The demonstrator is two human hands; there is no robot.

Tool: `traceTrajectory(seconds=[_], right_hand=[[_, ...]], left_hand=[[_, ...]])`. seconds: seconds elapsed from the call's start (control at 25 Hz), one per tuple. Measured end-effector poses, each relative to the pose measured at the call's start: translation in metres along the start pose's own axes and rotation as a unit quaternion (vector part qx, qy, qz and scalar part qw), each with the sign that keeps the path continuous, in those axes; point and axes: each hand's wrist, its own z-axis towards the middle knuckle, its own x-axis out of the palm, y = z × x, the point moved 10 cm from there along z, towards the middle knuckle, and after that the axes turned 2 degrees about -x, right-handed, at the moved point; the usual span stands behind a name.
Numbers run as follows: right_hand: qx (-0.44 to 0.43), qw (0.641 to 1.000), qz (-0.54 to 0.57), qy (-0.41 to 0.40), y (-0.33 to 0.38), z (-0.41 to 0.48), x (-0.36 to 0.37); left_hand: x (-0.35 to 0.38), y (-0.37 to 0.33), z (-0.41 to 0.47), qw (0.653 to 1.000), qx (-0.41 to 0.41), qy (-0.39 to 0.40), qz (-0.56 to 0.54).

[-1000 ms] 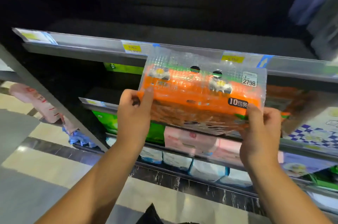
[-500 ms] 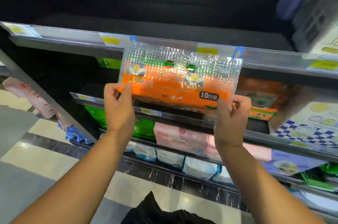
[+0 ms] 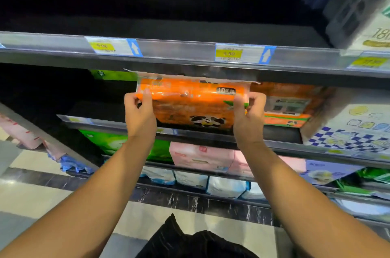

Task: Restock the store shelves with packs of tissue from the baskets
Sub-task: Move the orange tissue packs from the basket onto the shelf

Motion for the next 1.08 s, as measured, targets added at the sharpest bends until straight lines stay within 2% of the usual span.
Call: traceTrajectory(seconds=[0.08,0.2,0.32,0.44,0.6,0.68,0.84,1.08], right_hand=[[0.025,1.000,-0.008,-0.015,-0.008,0.008,0.005],[0.049,0.997,-0.035,0.040,-0.033,0.009,0.024],[0.046,0.993,-0.085,0.071,-0.058,0.000,0.039],[0.054,0.979,-0.187,0.064,-0.064,-0.003,0.041],[0.140,0.964,-0.212,0.075,-0.085,-0.012,0.041],[0.175,0.962,-0.198,0.062,-0.095,-0.012,0.041],[0.185,0.977,-0.087,0.058,-0.102,-0.006,0.052],[0.209,0.973,-0.054,0.078,-0.107,-0.003,0.056]], left_hand=[[0.006,-0.005,0.008,0.998,0.016,0.010,0.060],[0.019,0.006,0.020,0.994,0.044,0.081,0.062],[0.025,0.032,0.029,0.987,0.002,0.148,0.060],[0.031,0.041,0.030,0.974,0.019,0.201,0.106],[0.042,0.057,0.030,0.967,-0.028,0.228,0.107],[0.046,0.066,0.033,0.964,-0.045,0.229,0.127],[0.052,0.075,0.037,0.963,-0.062,0.216,0.148],[0.071,0.072,0.052,0.963,-0.043,0.239,0.117]])
